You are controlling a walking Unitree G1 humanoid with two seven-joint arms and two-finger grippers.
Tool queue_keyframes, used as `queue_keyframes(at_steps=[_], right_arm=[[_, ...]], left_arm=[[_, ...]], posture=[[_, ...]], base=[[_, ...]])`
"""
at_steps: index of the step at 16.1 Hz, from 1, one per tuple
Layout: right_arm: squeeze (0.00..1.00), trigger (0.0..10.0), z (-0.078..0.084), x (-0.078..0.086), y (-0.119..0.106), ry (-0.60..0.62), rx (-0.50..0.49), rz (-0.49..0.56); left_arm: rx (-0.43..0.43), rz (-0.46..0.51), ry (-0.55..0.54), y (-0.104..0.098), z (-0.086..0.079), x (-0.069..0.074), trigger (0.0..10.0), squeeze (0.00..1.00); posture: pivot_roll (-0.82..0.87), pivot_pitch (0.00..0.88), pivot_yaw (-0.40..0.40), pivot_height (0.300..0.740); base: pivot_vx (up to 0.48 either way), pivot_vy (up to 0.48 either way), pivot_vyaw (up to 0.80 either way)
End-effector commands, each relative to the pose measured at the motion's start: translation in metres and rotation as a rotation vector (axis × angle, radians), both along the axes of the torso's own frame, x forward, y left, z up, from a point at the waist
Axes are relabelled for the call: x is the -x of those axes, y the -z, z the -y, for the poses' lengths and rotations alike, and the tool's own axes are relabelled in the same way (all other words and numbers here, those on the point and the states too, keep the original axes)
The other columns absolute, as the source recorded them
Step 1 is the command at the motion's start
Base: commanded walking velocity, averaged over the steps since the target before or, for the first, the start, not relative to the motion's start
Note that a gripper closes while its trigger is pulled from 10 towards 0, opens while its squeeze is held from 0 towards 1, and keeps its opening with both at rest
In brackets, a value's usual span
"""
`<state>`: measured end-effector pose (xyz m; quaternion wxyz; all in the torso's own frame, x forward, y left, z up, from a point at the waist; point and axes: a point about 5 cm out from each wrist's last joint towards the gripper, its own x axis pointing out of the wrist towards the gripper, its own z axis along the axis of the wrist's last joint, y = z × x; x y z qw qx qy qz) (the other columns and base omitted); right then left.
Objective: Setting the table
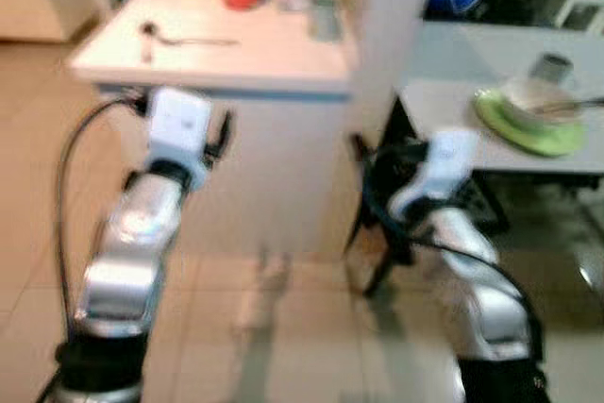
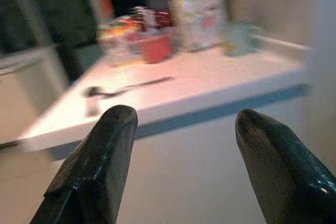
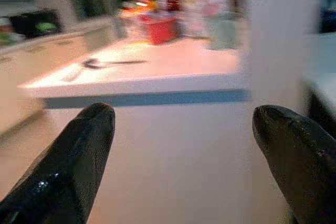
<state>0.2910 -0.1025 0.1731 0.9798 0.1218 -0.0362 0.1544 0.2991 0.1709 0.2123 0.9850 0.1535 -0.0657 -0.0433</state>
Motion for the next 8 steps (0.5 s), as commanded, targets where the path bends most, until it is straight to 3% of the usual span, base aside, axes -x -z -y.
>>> queue_keyframes(at_steps=[1, 5, 7, 8], right_arm=[[0.00, 10.0, 0.0110, -0.0021, -0.0025, 0.037, 0.014, 0.009], [0.00, 10.0, 0.0092, -0.0034, -0.0031, 0.027, 0.016, 0.010], [0.00, 10.0, 0.0055, -0.0055, -0.0030, 0.013, 0.031, 0.000], [0.00, 10.0, 0.0062, -0.0061, -0.0023, 0.020, 0.042, -0.005]], left_arm=[[0.009, 0.014, 0.028, -0.0036, 0.0079, 0.0004, 10.0, 0.00], [0.021, 0.022, 0.018, -0.0047, 0.0072, 0.0003, 10.0, 0.00], [0.109, 0.032, 0.005, -0.0064, 0.0044, 0.0018, 10.0, 0.00], [0.106, 0.043, 0.012, -0.0076, 0.0058, 0.0015, 10.0, 0.00]], posture=[[0.05, 0.000, -0.042, 0.740], [0.06, 0.000, -0.055, 0.740], [0.05, 0.000, -0.052, 0.740], [0.05, 0.000, -0.054, 0.740]], base=[[0.000, 0.480, 0.00], [0.000, 0.480, 0.00], [0.000, 0.000, 0.00], [0.000, 0.000, 0.00]])
